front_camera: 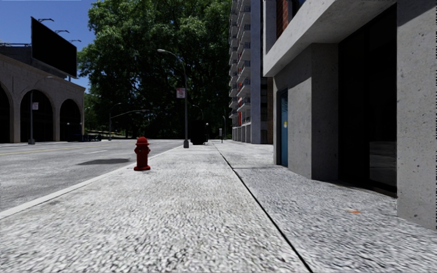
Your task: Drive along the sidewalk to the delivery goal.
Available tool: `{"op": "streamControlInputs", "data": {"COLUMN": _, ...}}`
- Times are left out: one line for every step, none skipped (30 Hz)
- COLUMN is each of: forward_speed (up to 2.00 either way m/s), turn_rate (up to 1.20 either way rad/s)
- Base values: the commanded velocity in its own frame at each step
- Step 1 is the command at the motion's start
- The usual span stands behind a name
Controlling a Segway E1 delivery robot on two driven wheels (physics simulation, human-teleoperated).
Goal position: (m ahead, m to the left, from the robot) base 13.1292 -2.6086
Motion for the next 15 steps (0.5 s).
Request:
{"op": "streamControlInputs", "data": {"forward_speed": 2.00, "turn_rate": 0.00}}
{"op": "streamControlInputs", "data": {"forward_speed": 2.00, "turn_rate": 0.00}}
{"op": "streamControlInputs", "data": {"forward_speed": 2.00, "turn_rate": 0.00}}
{"op": "streamControlInputs", "data": {"forward_speed": 2.00, "turn_rate": 0.00}}
{"op": "streamControlInputs", "data": {"forward_speed": 2.00, "turn_rate": 0.00}}
{"op": "streamControlInputs", "data": {"forward_speed": 2.00, "turn_rate": 0.00}}
{"op": "streamControlInputs", "data": {"forward_speed": 2.00, "turn_rate": 0.00}}
{"op": "streamControlInputs", "data": {"forward_speed": 2.00, "turn_rate": 0.00}}
{"op": "streamControlInputs", "data": {"forward_speed": 2.00, "turn_rate": 0.00}}
{"op": "streamControlInputs", "data": {"forward_speed": 2.00, "turn_rate": 0.00}}
{"op": "streamControlInputs", "data": {"forward_speed": 2.00, "turn_rate": 0.00}}
{"op": "streamControlInputs", "data": {"forward_speed": 2.00, "turn_rate": 0.00}}
{"op": "streamControlInputs", "data": {"forward_speed": 2.00, "turn_rate": 0.00}}
{"op": "streamControlInputs", "data": {"forward_speed": 2.00, "turn_rate": 0.00}}
{"op": "streamControlInputs", "data": {"forward_speed": 2.00, "turn_rate": 0.00}}
